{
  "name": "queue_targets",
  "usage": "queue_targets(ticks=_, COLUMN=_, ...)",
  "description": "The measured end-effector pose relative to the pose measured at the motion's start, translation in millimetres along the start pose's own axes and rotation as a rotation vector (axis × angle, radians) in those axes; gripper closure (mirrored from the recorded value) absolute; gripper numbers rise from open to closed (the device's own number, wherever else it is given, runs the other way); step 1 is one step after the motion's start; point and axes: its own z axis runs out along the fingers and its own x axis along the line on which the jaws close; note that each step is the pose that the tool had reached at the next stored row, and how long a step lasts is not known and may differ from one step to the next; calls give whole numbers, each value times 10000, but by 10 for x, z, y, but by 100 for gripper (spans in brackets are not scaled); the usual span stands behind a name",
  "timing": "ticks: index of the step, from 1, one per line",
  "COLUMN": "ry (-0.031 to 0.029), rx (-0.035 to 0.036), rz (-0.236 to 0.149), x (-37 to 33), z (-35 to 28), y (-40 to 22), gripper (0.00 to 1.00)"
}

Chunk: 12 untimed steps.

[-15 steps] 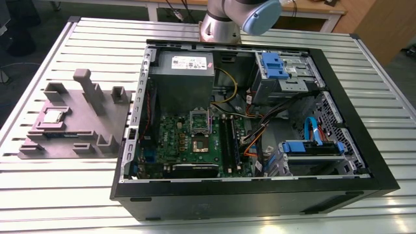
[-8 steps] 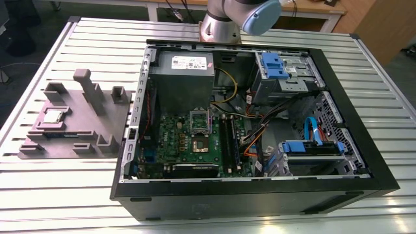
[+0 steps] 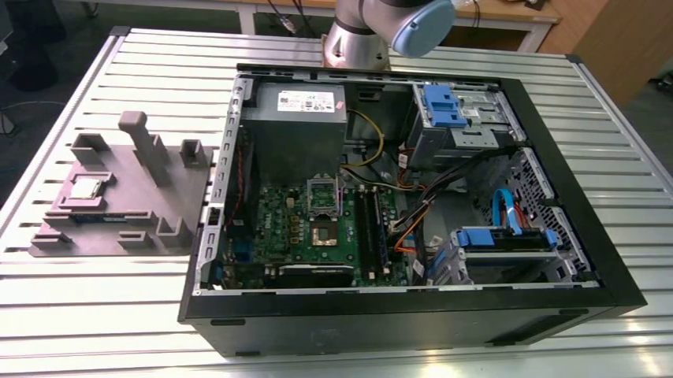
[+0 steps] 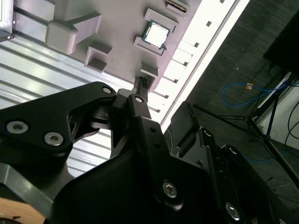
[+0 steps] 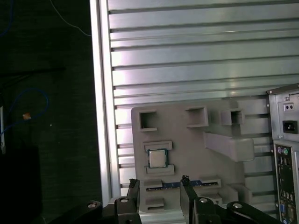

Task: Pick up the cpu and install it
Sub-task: 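Pick up the cpu and move it towards the insertion slot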

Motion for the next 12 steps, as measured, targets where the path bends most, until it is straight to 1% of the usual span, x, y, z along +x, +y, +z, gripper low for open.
queue_targets(ticks=12, ry=0, rx=0, rz=1, x=30, z=0, y=-3, gripper=53)
